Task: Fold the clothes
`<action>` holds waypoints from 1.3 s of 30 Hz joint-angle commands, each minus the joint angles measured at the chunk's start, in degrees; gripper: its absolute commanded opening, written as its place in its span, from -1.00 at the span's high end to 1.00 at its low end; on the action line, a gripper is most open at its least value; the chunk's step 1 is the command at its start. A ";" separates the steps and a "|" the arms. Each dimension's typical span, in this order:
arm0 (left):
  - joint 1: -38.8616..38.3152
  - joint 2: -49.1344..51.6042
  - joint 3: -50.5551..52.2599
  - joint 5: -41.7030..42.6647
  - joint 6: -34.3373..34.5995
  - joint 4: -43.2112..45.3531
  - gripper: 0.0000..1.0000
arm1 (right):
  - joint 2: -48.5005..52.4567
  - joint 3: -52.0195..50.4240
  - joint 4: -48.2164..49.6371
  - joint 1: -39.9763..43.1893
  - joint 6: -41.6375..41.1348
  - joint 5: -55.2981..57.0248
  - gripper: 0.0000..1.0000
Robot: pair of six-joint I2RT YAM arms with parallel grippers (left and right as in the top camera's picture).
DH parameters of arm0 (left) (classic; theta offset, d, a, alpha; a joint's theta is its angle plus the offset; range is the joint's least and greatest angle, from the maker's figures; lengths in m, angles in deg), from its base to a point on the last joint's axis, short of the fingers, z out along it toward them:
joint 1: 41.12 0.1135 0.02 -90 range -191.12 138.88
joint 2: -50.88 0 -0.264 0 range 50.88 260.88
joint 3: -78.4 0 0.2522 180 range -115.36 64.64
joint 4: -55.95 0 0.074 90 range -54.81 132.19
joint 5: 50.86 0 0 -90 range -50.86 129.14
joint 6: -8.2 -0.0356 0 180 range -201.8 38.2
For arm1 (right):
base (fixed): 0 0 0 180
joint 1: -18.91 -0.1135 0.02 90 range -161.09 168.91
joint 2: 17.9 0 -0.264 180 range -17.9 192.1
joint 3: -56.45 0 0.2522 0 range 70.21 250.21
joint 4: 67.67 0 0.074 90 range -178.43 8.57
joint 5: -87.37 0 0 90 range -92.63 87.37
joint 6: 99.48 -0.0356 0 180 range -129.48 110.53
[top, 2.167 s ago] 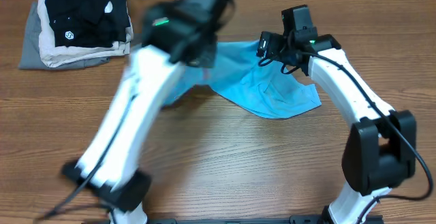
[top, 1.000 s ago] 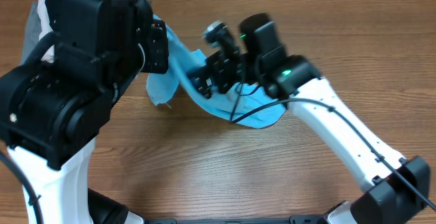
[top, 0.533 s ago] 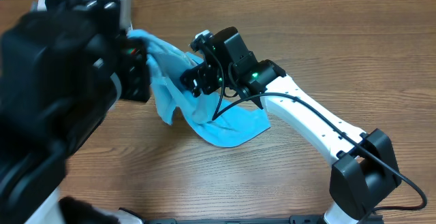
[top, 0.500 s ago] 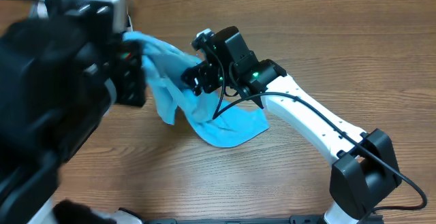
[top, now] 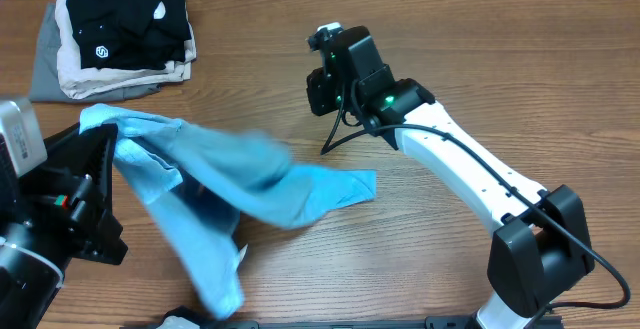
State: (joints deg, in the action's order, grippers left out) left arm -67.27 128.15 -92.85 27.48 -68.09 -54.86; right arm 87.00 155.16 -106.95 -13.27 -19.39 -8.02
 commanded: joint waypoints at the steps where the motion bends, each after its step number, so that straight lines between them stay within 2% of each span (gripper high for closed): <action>1: 0.26 0.50 -0.13 -2.51 -1.07 0.28 0.92 | -2.99 1.07 -1.25 3.65 -2.56 3.28 0.92; 4: 0.26 0.66 -0.09 -3.78 -0.85 0.26 0.92 | -4.92 1.07 -3.15 6.71 -4.31 0.72 0.92; 5: 0.26 0.70 0.22 -4.02 -0.85 0.28 0.92 | -5.46 1.07 -5.42 8.11 -4.28 -4.46 0.60; 8: 0.26 0.72 1.42 -4.50 -0.57 0.26 0.90 | -4.90 0.72 -11.82 8.70 -4.28 -13.51 0.22; 13: 0.26 0.83 5.35 -6.95 1.77 0.26 0.90 | -0.35 0.48 -22.56 6.08 -4.09 -20.44 -0.16; 15: 0.26 1.16 6.97 -6.95 1.77 0.26 0.86 | 1.53 0.48 -23.50 4.35 -4.07 -20.44 -0.23; 17: 0.26 1.55 8.33 -6.95 2.01 0.26 0.82 | 3.41 0.48 -23.23 2.40 -4.96 -21.07 -0.40; 19: 0.26 2.25 9.64 -6.93 2.86 0.26 0.81 | 5.25 0.48 -22.62 0.63 -5.22 -23.98 -0.55; 21: 0.26 2.75 10.71 -6.93 3.04 0.26 0.82 | 7.30 0.48 -21.84 -1.20 -5.18 -28.30 -0.62; 28: 0.26 3.23 11.19 -7.19 2.99 0.26 0.86 | 12.33 0.48 -17.16 -7.21 -5.16 -42.86 -0.63; 33: 0.26 2.80 11.19 -7.39 2.99 0.26 0.86 | 12.79 0.48 -17.86 -10.67 -5.16 -47.23 -0.60; 34: 0.26 2.71 11.19 -7.39 2.99 0.26 0.85 | 12.79 0.48 -18.34 -11.54 -5.16 -47.23 -0.51; 36: 0.26 2.60 11.19 -7.39 2.99 0.26 0.85 | 12.83 0.48 -19.74 -12.87 -5.18 -47.21 0.01; 39: 0.26 2.43 11.19 -7.39 2.75 0.26 0.84 | 12.85 0.48 -21.81 -14.84 -5.20 -47.21 0.68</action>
State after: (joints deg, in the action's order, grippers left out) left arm -67.25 131.50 -81.53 21.31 -65.66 -54.86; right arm 99.50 155.26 -128.06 -26.34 -24.76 -52.93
